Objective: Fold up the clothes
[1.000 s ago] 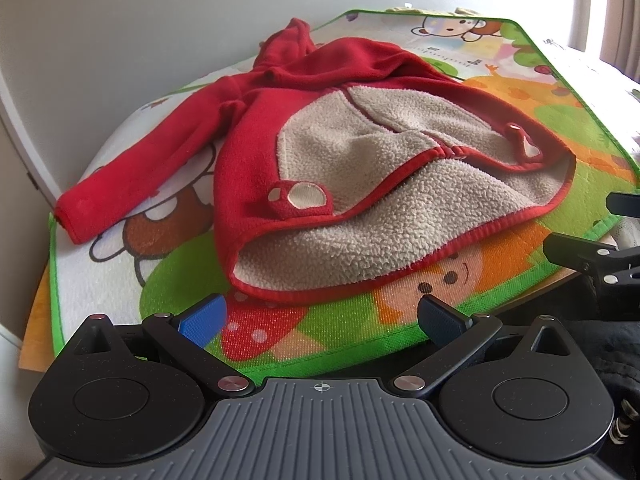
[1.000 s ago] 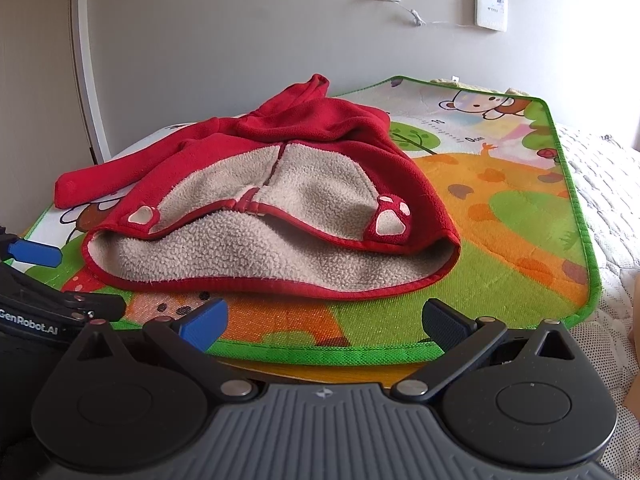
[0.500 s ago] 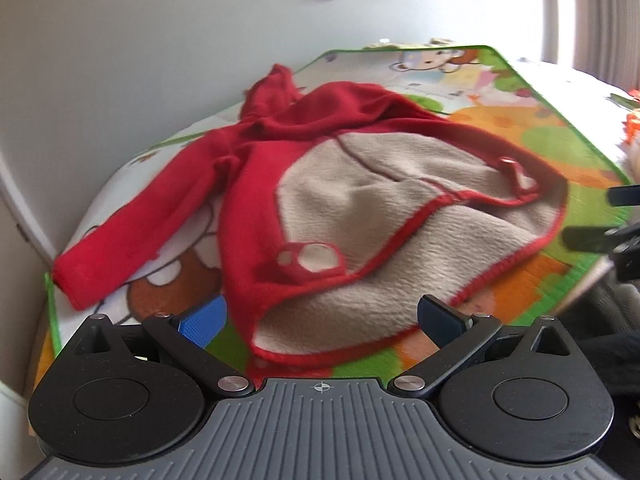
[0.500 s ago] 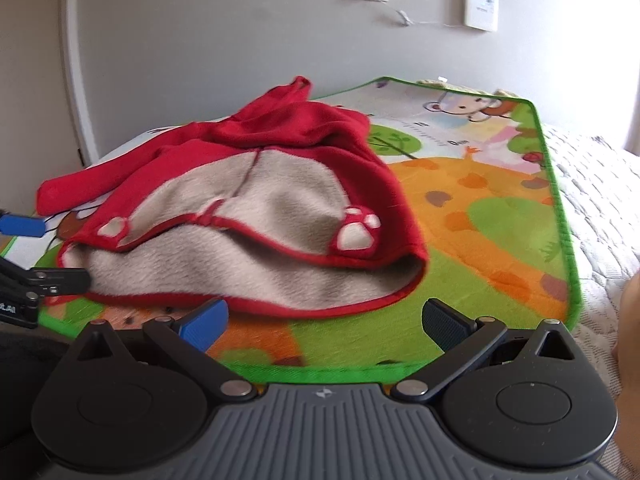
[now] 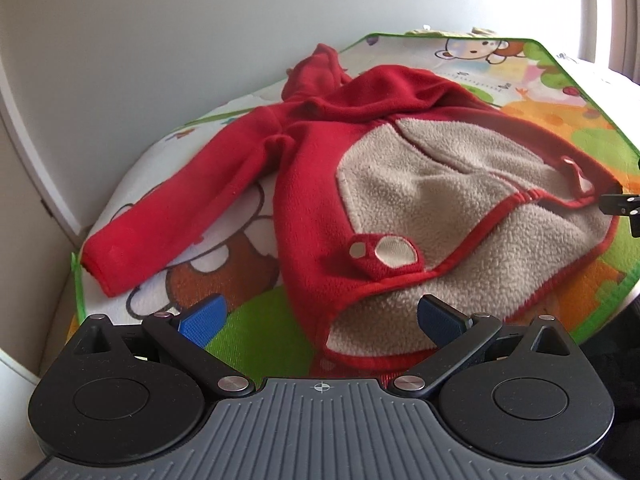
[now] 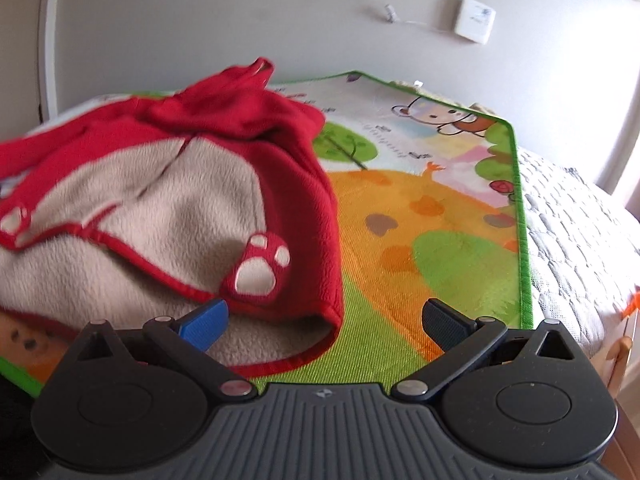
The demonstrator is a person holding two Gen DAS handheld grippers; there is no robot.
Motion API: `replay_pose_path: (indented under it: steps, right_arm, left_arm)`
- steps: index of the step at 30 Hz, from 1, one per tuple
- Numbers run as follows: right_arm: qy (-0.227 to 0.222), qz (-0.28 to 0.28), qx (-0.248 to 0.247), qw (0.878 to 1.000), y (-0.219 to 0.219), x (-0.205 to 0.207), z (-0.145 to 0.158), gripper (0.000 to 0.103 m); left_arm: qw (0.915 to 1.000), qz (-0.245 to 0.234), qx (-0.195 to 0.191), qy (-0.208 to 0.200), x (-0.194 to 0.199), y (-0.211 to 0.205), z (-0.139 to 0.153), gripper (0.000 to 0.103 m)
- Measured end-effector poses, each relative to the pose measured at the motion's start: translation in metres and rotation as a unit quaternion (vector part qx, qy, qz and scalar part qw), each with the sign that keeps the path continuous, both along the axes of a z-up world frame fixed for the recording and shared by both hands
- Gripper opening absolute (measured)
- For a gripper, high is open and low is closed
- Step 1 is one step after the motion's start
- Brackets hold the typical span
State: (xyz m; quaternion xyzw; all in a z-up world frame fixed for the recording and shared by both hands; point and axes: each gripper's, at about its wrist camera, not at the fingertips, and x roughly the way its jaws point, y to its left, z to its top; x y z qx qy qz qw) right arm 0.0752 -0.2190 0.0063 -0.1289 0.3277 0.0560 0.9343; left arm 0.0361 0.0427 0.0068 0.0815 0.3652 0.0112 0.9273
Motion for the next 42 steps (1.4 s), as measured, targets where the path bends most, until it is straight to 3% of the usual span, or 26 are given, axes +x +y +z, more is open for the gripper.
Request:
replay_pose_path:
  steps: [8,13,20,26,30,32,34,36,37,39,41,42]
  right_arm:
    - [0.006,0.008,-0.034,0.999,-0.005,-0.004,-0.008,0.103]
    - [-0.001,-0.013,-0.042,0.999,-0.017,0.000,-0.011,0.103]
    - [-0.005,-0.015,-0.061,0.998,-0.025,0.023,-0.019,0.103]
    - [-0.069,-0.037,-0.137,0.988,-0.011,0.035,-0.016,0.103]
    - [-0.036,-0.022,-0.161,0.986,-0.005,0.062,-0.021,0.103]
    - [-0.025,-0.002,-0.187,0.982,-0.001,0.084,-0.018,0.103]
    - [-0.026,-0.007,-0.197,0.980,0.002,0.119,0.003,0.103]
    - [-0.069,-0.049,-0.154,0.984,-0.008,0.151,0.053,0.103]
    - [-0.109,-0.082,-0.110,0.985,-0.018,0.155,0.085,0.103]
    - [-0.193,-0.133,-0.014,0.972,-0.039,0.134,0.138,0.103]
    - [-0.240,-0.148,0.043,0.958,-0.052,0.099,0.154,0.103]
    - [-0.254,-0.151,0.045,0.954,-0.054,0.084,0.148,0.103]
  left_arm:
    - [0.9991,-0.026,0.033,-0.009,-0.006,0.005,-0.002,0.103]
    - [0.9984,-0.003,0.056,0.001,0.004,0.014,-0.006,0.103]
    - [0.9920,-0.028,0.123,0.007,0.027,0.007,-0.015,0.103]
    - [0.9888,0.001,0.149,-0.003,0.058,0.029,-0.001,0.103]
    - [0.9883,-0.009,0.152,-0.008,0.089,0.031,0.021,0.103]
    - [0.9869,-0.016,0.160,0.005,0.123,0.030,0.031,0.103]
    - [0.9830,-0.007,0.183,0.010,0.164,0.026,0.048,0.103]
    - [0.9735,0.022,0.222,-0.050,0.192,0.018,0.086,0.103]
    - [0.9637,0.043,0.241,-0.108,0.195,0.013,0.113,0.103]
    - [0.9389,0.071,0.247,-0.229,0.174,0.007,0.158,0.103]
    - [0.9261,0.067,0.226,-0.294,0.143,0.009,0.174,0.103]
    - [0.9270,0.053,0.216,-0.302,0.128,0.012,0.170,0.103]
